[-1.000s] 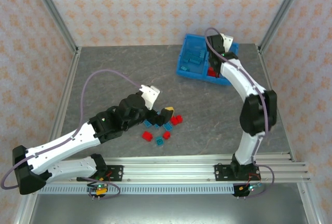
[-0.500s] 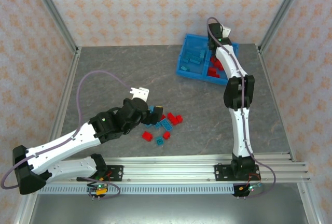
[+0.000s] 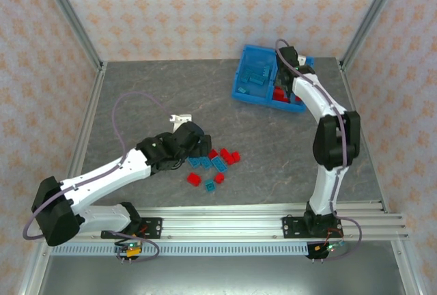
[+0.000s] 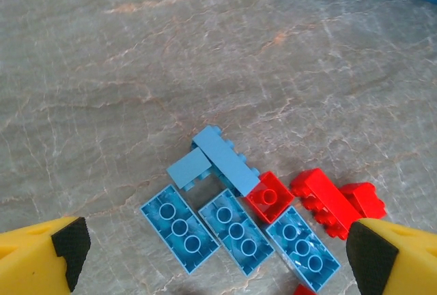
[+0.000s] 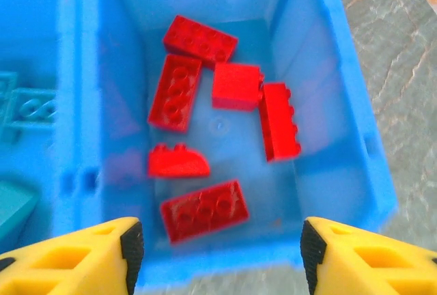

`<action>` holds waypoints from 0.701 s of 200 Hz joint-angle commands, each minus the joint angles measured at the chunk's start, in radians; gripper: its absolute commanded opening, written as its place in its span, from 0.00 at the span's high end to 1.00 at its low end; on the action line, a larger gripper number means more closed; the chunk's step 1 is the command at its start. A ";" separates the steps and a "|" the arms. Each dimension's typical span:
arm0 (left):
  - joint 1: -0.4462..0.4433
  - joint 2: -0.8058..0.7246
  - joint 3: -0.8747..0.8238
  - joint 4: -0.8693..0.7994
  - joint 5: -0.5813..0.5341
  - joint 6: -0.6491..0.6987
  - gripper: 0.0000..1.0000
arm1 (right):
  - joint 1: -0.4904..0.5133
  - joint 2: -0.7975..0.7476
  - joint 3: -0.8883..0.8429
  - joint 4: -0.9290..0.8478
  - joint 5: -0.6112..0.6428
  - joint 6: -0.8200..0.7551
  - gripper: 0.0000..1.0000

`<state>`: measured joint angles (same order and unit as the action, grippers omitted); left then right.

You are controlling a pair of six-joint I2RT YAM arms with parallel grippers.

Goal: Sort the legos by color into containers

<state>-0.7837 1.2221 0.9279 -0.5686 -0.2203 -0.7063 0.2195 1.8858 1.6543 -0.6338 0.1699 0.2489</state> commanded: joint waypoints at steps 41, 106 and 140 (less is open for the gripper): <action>0.094 0.150 -0.017 -0.018 0.044 -0.223 0.08 | 0.199 -0.597 -0.420 -0.094 -0.440 0.120 0.30; 0.124 0.260 -0.085 0.069 0.023 -0.309 0.38 | 0.378 -0.697 -0.445 -0.349 -0.690 0.174 0.27; 0.127 0.312 -0.092 0.133 0.074 -0.302 0.49 | 0.382 -0.697 -0.471 -0.310 -0.704 0.200 0.26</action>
<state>-0.6647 1.5032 0.8440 -0.4950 -0.1562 -0.9855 0.5995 1.2018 1.2007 -0.9207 -0.5037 0.4202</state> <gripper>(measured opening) 0.532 0.735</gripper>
